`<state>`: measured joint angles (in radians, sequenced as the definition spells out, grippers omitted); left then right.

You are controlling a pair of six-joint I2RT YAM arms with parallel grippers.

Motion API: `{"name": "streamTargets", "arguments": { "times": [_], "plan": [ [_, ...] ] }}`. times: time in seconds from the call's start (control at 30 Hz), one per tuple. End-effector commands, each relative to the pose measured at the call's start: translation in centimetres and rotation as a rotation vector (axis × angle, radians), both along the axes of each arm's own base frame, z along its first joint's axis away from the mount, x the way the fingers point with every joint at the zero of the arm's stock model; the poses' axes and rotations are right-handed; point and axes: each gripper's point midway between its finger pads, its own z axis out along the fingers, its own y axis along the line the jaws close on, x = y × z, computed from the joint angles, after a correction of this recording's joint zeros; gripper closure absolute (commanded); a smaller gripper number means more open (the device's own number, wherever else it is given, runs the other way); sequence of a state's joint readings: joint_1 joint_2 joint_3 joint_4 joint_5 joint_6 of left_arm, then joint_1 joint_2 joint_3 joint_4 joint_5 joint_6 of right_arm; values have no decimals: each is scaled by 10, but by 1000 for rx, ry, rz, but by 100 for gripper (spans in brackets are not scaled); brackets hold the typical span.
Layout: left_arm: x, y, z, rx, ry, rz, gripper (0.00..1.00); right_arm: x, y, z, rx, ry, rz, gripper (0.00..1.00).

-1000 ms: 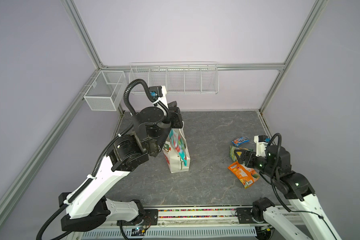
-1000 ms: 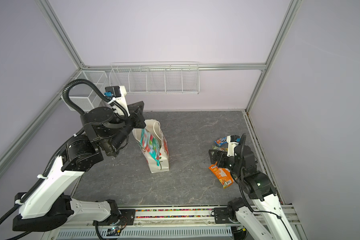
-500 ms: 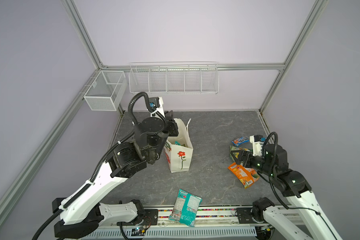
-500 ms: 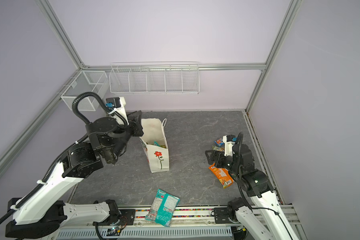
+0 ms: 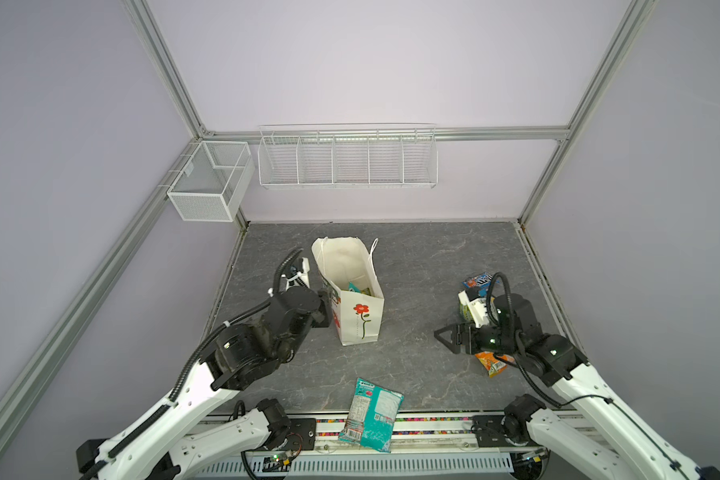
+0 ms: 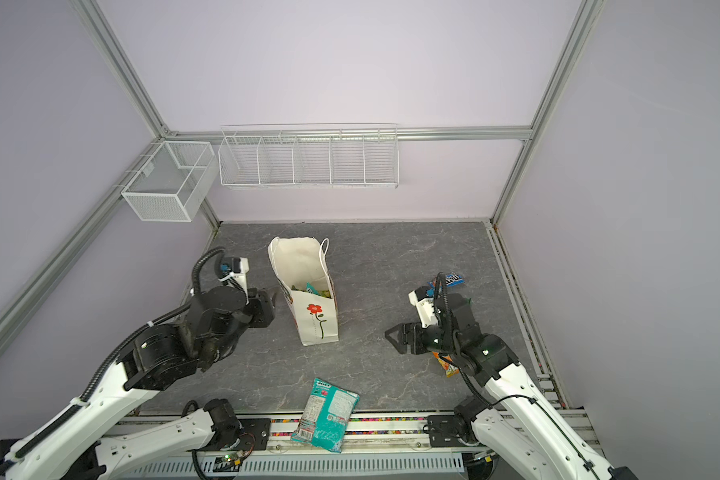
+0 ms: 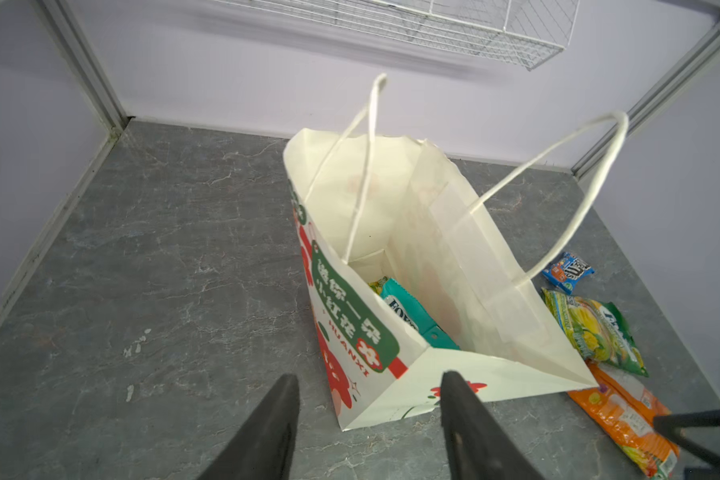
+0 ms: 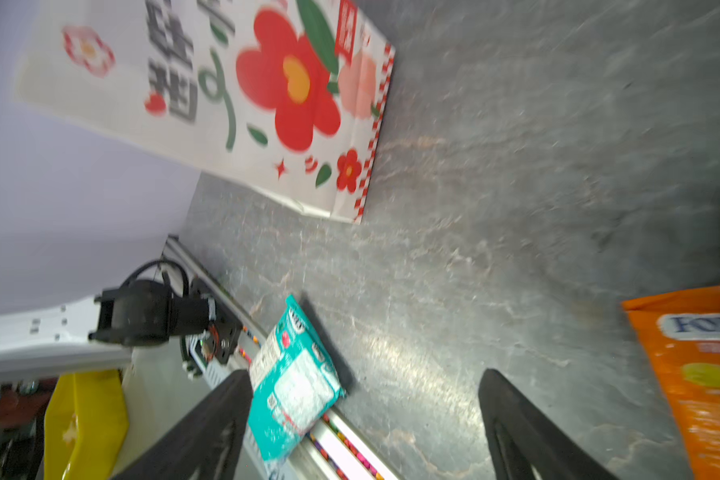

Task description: Place the snacks into the paper bag

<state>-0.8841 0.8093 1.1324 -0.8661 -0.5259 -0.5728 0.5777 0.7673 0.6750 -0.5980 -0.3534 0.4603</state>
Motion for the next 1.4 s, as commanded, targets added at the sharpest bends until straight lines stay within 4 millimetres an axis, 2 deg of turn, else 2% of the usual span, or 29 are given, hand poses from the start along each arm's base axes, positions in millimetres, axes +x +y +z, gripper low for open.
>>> {"name": "streamTargets", "arguments": {
  "times": [0.0,0.3,0.5,0.77,0.97,1.23,1.37],
  "plan": [
    [-5,1,-8,-75,61,-33,46,-16,17,-15,-5,18,87,11],
    [21,7,-14,-190,133,-53,47,-62,66,-77,-94,110,287,7],
    [26,16,-10,-207,122,-33,47,-75,99,-109,-135,153,370,2],
    [19,27,-11,-185,114,-6,48,-86,124,-138,-182,219,442,25],
    [17,34,-11,-174,111,10,49,-93,132,-149,-214,251,473,59],
    [20,36,-13,-175,109,19,50,-94,129,-144,-214,242,458,93],
    [21,37,-12,-175,105,26,50,-89,130,-134,-205,205,440,93]
  ]
}}
